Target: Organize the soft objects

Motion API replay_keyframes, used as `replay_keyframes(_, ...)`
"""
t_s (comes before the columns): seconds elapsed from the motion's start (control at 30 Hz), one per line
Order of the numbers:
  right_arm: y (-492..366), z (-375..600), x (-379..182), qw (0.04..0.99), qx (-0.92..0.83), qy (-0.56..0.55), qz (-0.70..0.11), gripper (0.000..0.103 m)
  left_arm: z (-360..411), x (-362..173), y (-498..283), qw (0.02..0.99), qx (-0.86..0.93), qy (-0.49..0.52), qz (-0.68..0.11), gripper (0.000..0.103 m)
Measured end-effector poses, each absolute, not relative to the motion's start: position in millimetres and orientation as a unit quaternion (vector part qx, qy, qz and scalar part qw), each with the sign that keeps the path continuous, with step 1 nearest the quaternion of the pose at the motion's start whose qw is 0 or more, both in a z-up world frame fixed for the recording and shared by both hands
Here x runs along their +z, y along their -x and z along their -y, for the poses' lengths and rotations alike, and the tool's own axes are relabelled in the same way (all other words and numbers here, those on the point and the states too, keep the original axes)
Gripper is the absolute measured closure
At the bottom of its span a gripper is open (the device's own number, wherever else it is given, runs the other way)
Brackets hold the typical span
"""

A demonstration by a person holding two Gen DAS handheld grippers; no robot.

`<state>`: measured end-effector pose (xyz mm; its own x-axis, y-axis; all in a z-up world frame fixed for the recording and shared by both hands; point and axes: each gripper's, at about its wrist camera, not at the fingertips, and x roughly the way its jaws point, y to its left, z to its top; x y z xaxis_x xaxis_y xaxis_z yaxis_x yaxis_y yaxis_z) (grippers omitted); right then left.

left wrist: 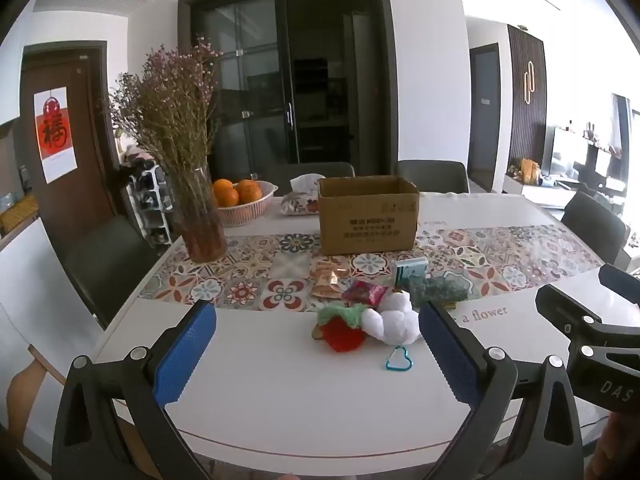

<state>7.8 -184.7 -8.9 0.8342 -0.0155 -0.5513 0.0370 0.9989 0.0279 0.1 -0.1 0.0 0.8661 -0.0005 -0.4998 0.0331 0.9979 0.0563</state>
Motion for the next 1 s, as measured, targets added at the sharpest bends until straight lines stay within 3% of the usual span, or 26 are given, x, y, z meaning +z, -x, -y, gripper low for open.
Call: replay_keyframes(1.0,-6.0,188.8,-8.3,0.960,-0.021,-0.033,-0.277,0.001,5.3,3.6,4.1,0.971,-0.015,-0.036,-0.237,0.000)
